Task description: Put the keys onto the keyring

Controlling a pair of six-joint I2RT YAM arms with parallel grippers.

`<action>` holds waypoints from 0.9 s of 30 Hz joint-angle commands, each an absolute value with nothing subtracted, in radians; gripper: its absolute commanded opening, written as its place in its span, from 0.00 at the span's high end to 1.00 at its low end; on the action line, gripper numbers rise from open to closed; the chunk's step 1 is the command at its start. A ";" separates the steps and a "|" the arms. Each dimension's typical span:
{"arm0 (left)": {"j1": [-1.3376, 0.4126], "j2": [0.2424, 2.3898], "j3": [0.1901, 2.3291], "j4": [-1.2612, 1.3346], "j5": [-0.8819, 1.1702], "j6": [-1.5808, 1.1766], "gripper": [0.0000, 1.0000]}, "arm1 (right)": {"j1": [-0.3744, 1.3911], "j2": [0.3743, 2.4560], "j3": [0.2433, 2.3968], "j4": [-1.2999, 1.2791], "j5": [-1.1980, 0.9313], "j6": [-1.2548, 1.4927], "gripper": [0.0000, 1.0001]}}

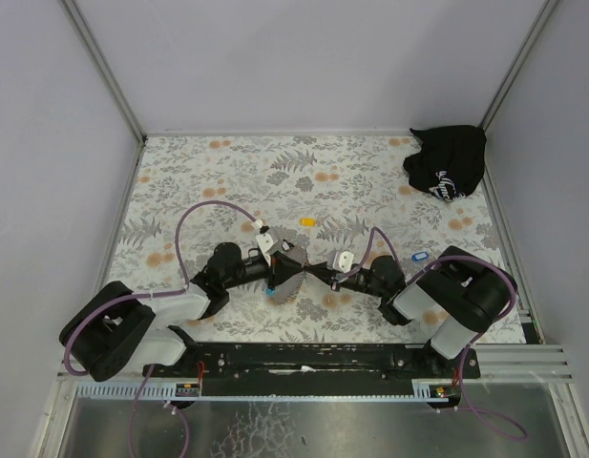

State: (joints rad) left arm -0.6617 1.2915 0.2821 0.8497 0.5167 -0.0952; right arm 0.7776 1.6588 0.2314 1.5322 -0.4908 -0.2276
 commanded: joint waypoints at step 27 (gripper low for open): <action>-0.670 1.348 0.339 0.797 0.556 -0.038 0.94 | 0.774 1.621 0.251 1.690 -0.526 -0.211 1.00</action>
